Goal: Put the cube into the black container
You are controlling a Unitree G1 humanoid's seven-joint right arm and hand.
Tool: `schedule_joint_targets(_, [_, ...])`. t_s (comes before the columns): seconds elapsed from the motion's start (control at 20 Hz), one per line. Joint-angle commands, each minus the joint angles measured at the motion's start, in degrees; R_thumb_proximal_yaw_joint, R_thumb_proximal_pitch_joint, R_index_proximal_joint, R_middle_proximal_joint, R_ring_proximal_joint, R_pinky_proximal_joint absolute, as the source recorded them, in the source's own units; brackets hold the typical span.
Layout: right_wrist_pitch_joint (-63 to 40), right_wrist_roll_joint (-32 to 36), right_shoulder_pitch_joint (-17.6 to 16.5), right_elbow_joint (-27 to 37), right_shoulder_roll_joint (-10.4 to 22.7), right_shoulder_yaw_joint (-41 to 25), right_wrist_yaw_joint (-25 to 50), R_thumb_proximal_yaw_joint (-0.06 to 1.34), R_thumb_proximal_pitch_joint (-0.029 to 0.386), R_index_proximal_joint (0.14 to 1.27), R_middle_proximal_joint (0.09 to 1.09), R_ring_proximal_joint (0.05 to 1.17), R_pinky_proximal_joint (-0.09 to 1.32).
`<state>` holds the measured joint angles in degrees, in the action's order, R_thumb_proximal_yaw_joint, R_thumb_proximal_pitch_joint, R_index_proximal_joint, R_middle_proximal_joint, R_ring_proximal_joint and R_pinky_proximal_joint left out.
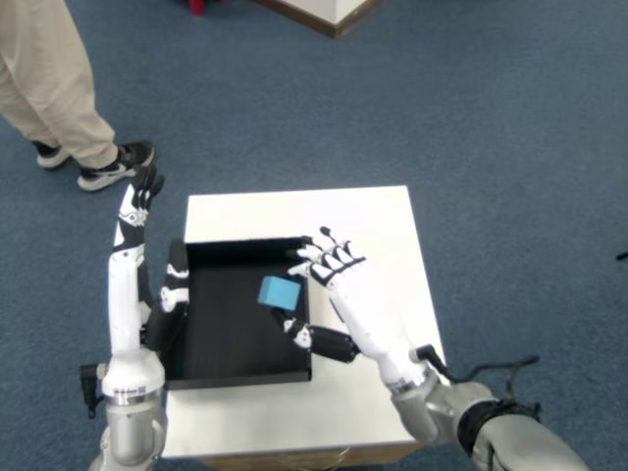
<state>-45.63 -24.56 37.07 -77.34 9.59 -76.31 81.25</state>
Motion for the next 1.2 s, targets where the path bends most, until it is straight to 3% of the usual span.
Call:
schedule_joint_targets(0.05, [0.26, 1.28, 3.95, 2.36, 0.41, -0.03, 2.37, 1.18, 0.193, 1.06, 0.44, 0.30, 0.16])
schedule_joint_targets(0.35, [3.01, 4.98, 7.50, 7.33, 0.59, -1.05, -1.95, 1.18, 0.195, 1.06, 0.44, 0.30, 0.15])
schedule_joint_targets(1.2, [12.26, 10.99, 13.47, 11.88, 1.06, -3.65, -17.07, 1.19, 0.202, 1.03, 0.41, 0.29, 0.13])
